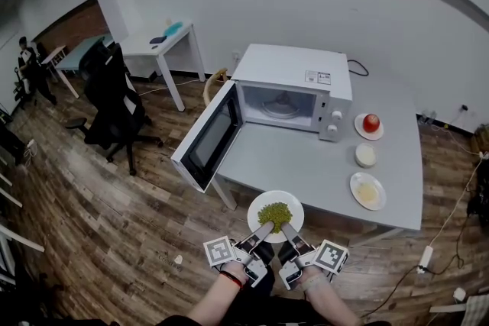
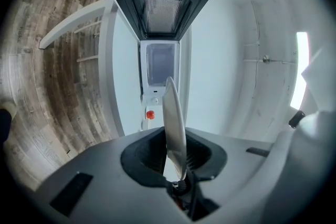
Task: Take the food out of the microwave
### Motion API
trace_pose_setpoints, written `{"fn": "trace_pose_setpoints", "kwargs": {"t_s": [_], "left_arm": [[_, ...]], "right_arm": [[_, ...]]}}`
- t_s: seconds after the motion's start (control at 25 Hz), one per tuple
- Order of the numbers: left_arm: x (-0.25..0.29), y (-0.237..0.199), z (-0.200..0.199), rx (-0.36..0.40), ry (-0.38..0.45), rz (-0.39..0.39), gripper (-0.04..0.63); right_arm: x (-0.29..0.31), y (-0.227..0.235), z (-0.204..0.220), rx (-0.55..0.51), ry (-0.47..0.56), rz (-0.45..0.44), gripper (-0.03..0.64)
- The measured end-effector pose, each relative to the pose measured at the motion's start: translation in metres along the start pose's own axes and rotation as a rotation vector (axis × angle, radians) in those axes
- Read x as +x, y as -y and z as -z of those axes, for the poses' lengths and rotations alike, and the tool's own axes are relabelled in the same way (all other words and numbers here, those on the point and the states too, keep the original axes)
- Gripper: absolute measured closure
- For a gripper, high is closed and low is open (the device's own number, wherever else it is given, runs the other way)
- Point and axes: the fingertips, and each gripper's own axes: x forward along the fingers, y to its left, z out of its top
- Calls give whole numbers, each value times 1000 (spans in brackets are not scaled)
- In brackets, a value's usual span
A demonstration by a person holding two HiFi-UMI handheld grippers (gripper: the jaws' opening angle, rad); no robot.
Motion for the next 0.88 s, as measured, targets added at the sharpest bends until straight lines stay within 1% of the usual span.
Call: {"fn": "trace_pose_setpoints", "kwargs": {"t_s": [0.16,0.52,0.68,0.88], "left_arm": [[-11,-1,15,-13,8,-3,529],[-30,-1,35,-9,28,-15,529],[-30,-4,33,-14,34,-20,529],[-19,-6,19,-3,26,-15,531]], "right_arm": [[-16,2,10,1,0,5,529],[-38,4,27,16,-9,-2,528],[-36,7,28,31,-16,2,529],[-22,10,18,26,-18,-5,529]]}}
